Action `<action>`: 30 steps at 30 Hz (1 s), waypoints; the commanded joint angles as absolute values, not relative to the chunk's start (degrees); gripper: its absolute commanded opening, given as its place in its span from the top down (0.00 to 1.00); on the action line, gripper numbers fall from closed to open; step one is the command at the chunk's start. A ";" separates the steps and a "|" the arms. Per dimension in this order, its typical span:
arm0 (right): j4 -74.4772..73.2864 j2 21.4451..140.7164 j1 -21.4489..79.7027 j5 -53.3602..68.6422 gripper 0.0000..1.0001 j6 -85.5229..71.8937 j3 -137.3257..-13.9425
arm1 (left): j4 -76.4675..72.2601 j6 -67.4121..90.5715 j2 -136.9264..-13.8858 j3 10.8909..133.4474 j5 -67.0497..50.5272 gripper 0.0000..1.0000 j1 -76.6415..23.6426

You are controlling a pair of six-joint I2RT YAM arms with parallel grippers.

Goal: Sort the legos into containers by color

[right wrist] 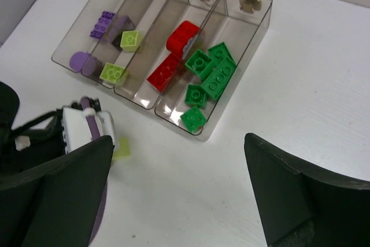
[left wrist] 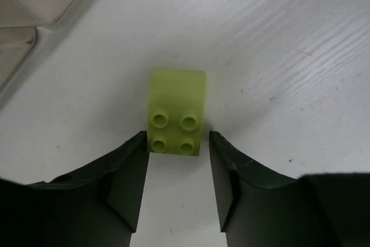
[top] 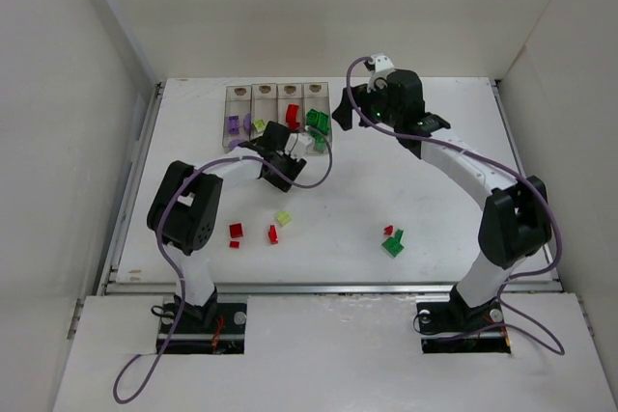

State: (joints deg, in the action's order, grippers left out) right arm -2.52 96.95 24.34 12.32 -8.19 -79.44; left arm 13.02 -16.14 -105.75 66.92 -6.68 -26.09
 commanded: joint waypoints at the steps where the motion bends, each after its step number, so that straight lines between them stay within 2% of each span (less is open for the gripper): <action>1: 0.26 97.64 23.99 14.93 0.00 -7.03 -84.37 | 11.60 -17.14 -102.13 65.04 -9.05 0.60 -27.07; 4: 0.26 98.17 23.99 15.47 0.00 -7.64 -84.90 | 12.74 -19.68 -99.95 65.57 -9.84 0.78 -27.59; 5: 0.26 98.17 23.99 15.47 0.00 -7.65 -84.90 | 13.44 -20.30 -99.32 65.57 -10.45 0.91 -27.60; 7: 0.26 98.17 23.99 14.95 0.00 -7.65 -84.90 | 13.45 -20.91 -98.00 66.09 -10.46 1.00 -27.60; 15: 0.26 95.81 24.52 12.48 0.00 -8.17 -82.45 | 13.45 -21.45 -95.81 66.09 -9.14 1.00 -27.60; 20: 0.26 95.19 24.52 12.48 0.00 -8.17 -82.44 | 15.55 -18.91 -94.66 71.52 -11.60 1.00 -27.60; 23: 0.26 95.19 24.52 12.48 0.00 -8.17 -83.05 | 14.77 -14.78 -94.66 74.96 -12.83 1.00 -22.60; 28: 0.26 95.80 25.05 12.48 0.00 -8.70 -85.16 | 6.53 -7.39 -99.39 77.95 -5.99 1.00 -17.23; 30: 0.26 96.50 25.05 12.48 0.00 -8.70 -85.78 | 4.58 -6.86 -103.00 79.79 0.05 1.00 -17.23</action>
State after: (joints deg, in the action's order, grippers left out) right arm -2.22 97.95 24.49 12.80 -8.19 -82.65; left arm 9.69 -11.00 -99.72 76.86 -6.94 -17.47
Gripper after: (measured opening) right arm 0.998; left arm 0.327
